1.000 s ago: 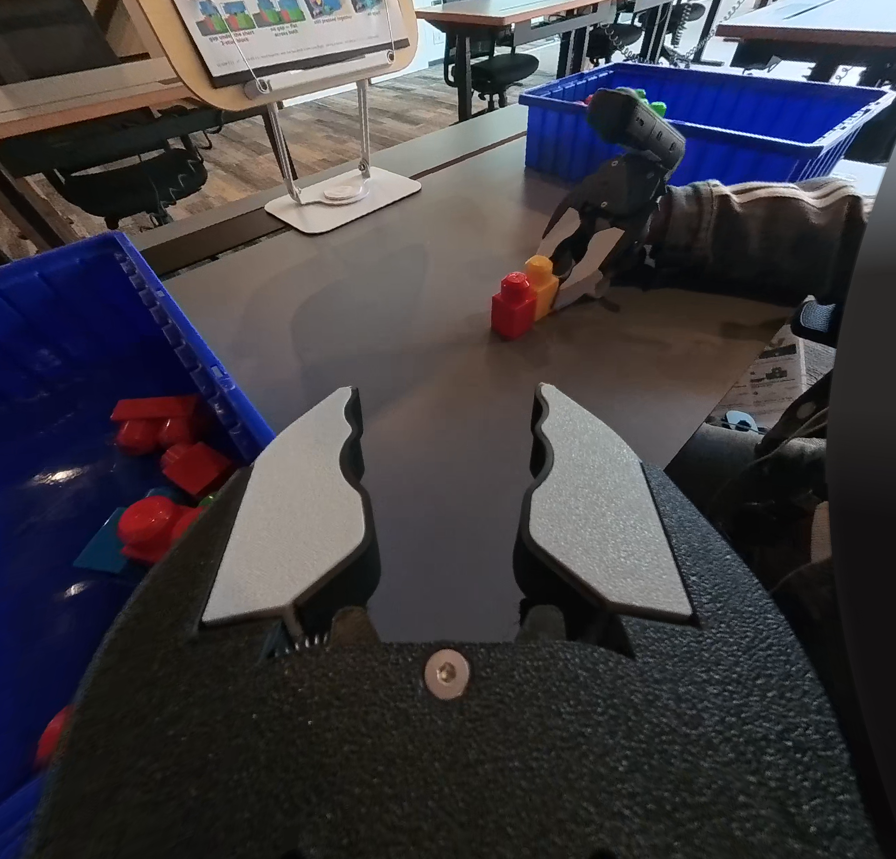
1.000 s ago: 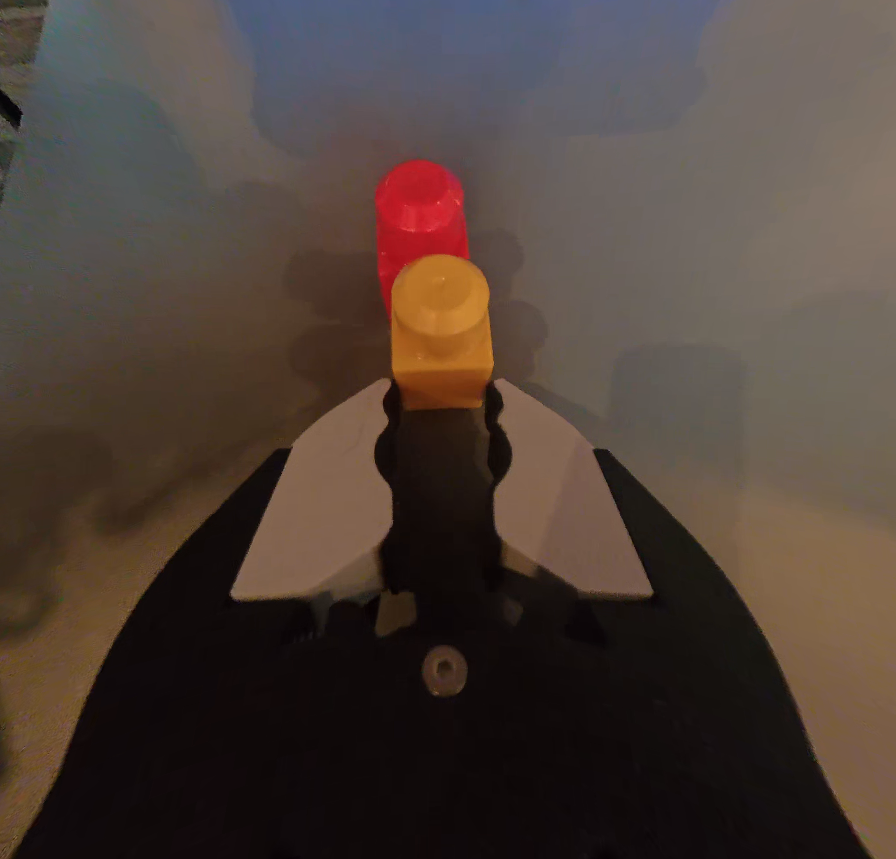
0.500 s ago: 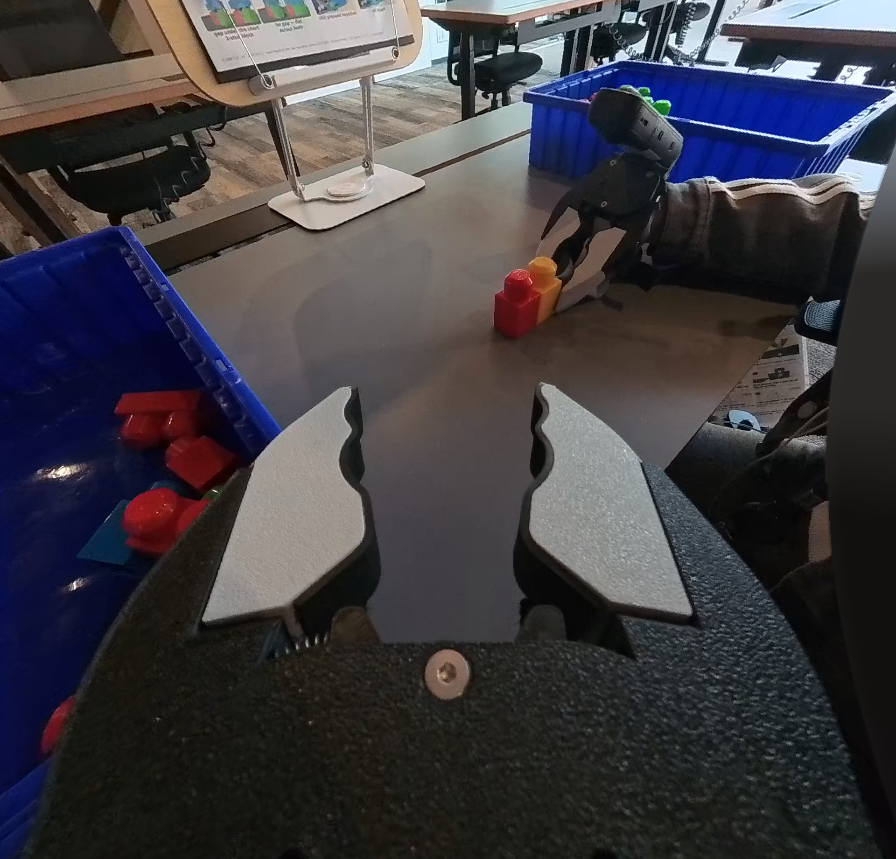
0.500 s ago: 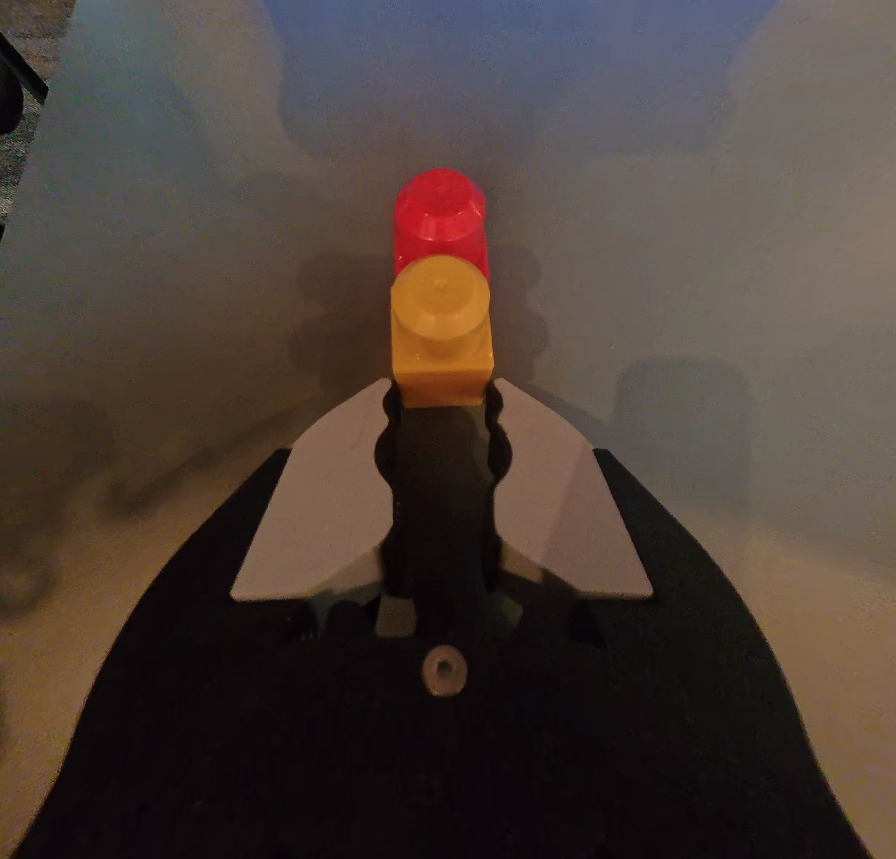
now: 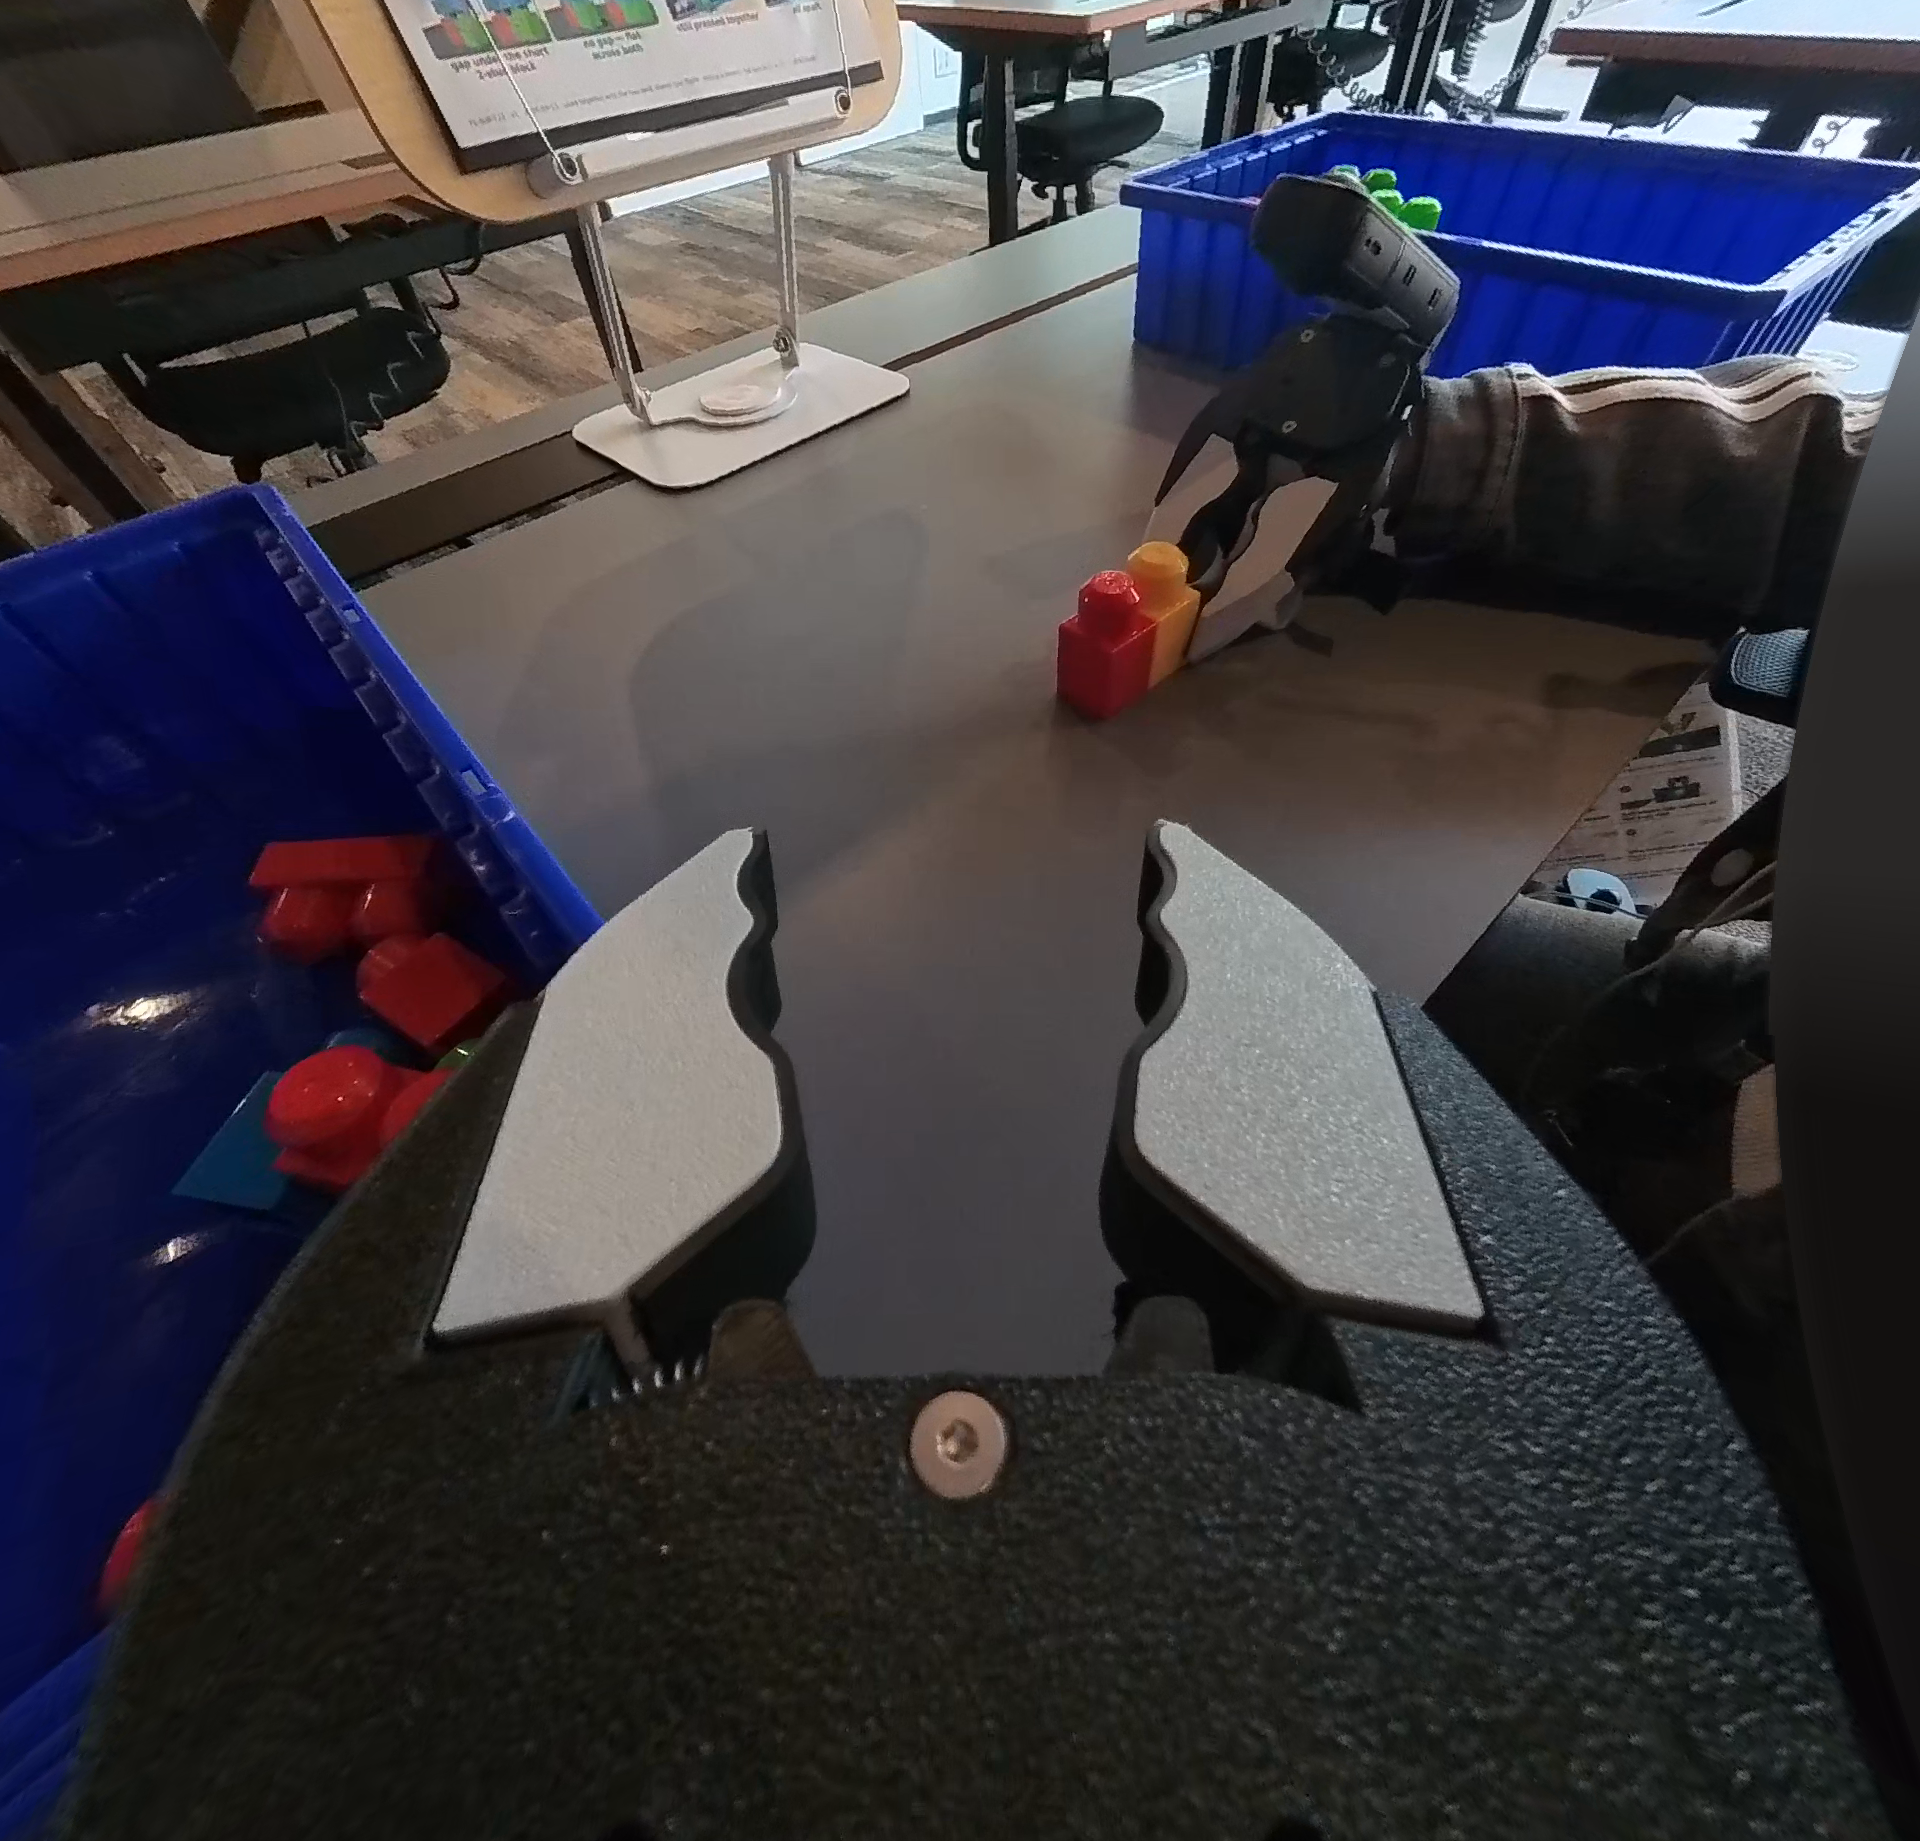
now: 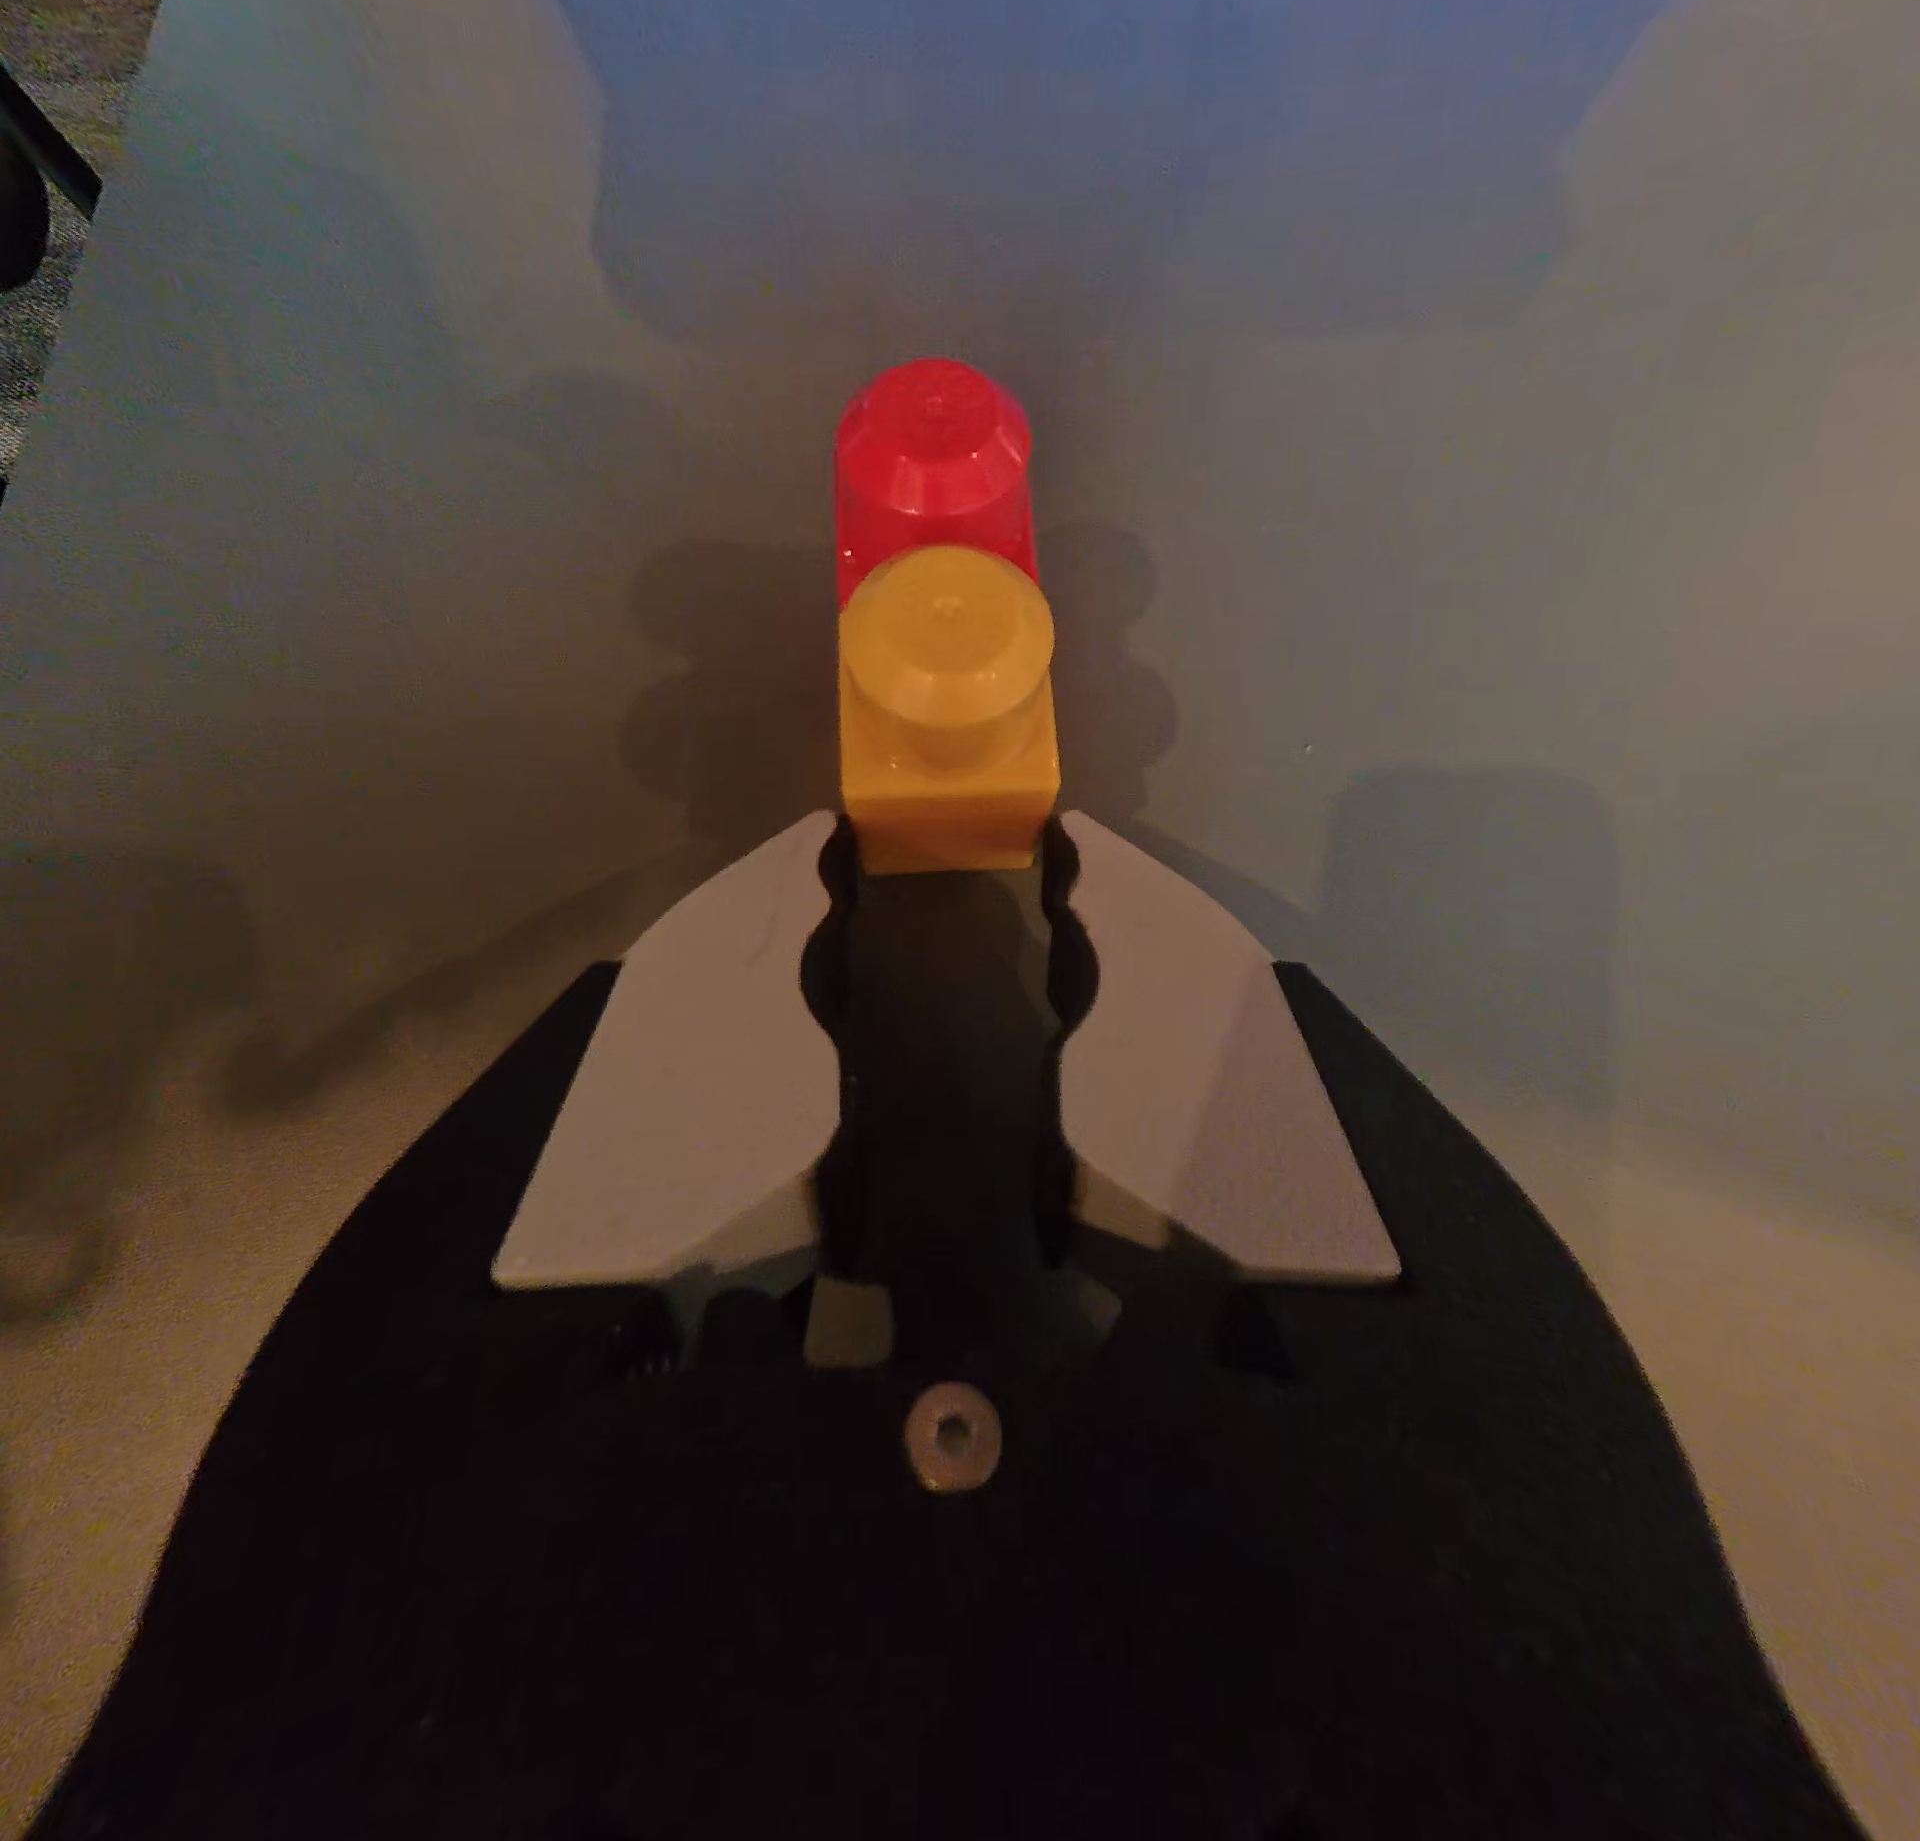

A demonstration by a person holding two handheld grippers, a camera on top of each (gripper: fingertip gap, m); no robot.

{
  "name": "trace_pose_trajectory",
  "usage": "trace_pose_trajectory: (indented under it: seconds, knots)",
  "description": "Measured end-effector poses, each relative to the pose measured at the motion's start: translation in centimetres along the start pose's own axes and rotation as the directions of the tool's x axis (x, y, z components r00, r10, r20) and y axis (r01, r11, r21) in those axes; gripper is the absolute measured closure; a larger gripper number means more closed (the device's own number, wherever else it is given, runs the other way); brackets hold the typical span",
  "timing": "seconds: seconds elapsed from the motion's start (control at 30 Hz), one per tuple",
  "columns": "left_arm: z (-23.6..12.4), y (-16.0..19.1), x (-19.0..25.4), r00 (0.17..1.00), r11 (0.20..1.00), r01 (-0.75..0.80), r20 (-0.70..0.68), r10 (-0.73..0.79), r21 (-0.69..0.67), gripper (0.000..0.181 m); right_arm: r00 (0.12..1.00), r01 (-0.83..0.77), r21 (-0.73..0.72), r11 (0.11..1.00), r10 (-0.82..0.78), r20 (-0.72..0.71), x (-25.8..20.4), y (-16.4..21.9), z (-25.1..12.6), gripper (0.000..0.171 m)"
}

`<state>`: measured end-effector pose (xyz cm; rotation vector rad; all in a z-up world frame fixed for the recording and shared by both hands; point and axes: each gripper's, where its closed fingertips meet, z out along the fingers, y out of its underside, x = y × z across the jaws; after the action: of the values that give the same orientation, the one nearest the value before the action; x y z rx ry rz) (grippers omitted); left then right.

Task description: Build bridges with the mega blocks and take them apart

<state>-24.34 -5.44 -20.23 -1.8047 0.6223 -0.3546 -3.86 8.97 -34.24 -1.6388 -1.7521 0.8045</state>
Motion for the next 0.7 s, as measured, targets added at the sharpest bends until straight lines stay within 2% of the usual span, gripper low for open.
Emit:
trace_pose_trajectory:
  seconds: [0.27, 0.43, 0.57, 0.7]
  knots:
    - [-0.1, 0.0, -0.1, 1.000, 1.000, -0.004, 0.003, 0.004, -0.004, 0.114, 0.999, -0.044, 0.067, 0.997, 0.043, 0.015, -0.2, -1.1, -0.6, 0.114]
    - [-1.2, 0.2, -1.4, 0.999, 0.999, -0.021, 0.049, 0.023, -0.043, 0.115, 0.996, -0.065, 0.180, 0.982, 0.075, -0.047, 0.2, -3.0, -3.5, 0.103]
    - [-3.3, 0.4, -4.1, 0.988, 0.987, -0.085, 0.119, 0.102, -0.137, 0.116, 0.987, -0.080, 0.331, 0.940, 0.122, -0.108, -0.3, -4.4, -7.0, 0.102]
    - [-5.6, 1.1, -7.9, 0.966, 0.950, -0.147, 0.165, 0.198, -0.276, 0.118, 0.973, -0.072, 0.432, 0.899, 0.158, -0.167, -0.7, -4.3, -10.1, 0.106]
